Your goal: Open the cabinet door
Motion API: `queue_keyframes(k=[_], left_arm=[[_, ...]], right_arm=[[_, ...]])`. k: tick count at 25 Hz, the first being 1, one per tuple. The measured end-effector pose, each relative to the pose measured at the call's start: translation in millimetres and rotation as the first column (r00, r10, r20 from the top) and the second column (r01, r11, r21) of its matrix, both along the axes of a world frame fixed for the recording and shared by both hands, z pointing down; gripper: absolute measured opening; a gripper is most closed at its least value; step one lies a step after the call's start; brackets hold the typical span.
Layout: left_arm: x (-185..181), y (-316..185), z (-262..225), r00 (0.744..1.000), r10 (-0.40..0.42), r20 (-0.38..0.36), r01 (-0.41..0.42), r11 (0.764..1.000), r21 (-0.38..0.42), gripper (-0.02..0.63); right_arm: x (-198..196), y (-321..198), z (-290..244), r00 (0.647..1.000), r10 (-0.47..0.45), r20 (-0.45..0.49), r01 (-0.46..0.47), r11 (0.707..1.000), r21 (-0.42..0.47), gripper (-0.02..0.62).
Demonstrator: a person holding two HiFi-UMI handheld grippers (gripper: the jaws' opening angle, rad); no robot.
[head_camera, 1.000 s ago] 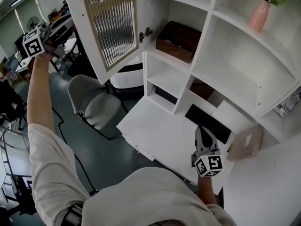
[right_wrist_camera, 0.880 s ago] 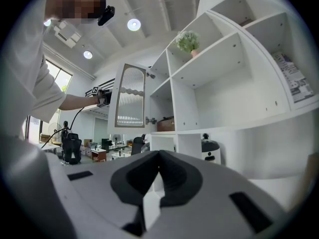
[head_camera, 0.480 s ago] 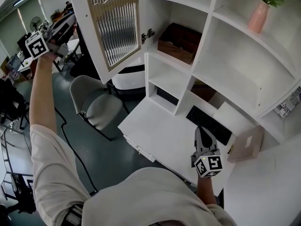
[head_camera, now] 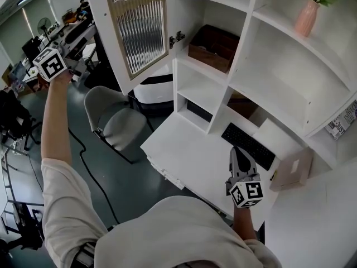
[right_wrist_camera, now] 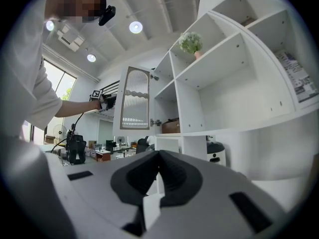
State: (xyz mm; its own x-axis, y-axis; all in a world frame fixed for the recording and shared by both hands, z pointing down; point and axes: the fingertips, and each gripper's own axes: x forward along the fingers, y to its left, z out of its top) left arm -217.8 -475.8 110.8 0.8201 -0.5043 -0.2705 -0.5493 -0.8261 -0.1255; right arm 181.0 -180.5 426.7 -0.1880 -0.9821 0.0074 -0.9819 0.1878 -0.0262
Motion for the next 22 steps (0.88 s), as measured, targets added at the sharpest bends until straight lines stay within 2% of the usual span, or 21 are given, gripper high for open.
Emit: queue_keyframes(k=[1, 5, 11, 22], left_arm=[[-3, 1, 2, 1.000, -0.028, -0.002, 0.028, 1.000, 0.004, 0.268], [-15, 7, 17, 0.992, -0.128, 0.008, 0.127, 0.992, 0.022, 0.268], [-28, 23, 44, 0.981, -0.192, -0.005, 0.192, 0.981, 0.027, 0.268], [-33, 51, 102, 0.949, -0.314, 0.023, 0.314, 0.949, 0.028, 0.263]], right_arm=[[-1, 0, 0, 1.000, -0.003, -0.001, 0.003, 1.000, 0.001, 0.005], [-3, -1, 0, 1.000, -0.013, -0.001, 0.013, 1.000, 0.002, 0.005], [-9, -6, -4, 1.000, -0.031, -0.008, 0.031, 0.999, 0.010, 0.005], [-27, -15, -9, 0.997, -0.077, -0.026, 0.077, 0.997, 0.021, 0.005]])
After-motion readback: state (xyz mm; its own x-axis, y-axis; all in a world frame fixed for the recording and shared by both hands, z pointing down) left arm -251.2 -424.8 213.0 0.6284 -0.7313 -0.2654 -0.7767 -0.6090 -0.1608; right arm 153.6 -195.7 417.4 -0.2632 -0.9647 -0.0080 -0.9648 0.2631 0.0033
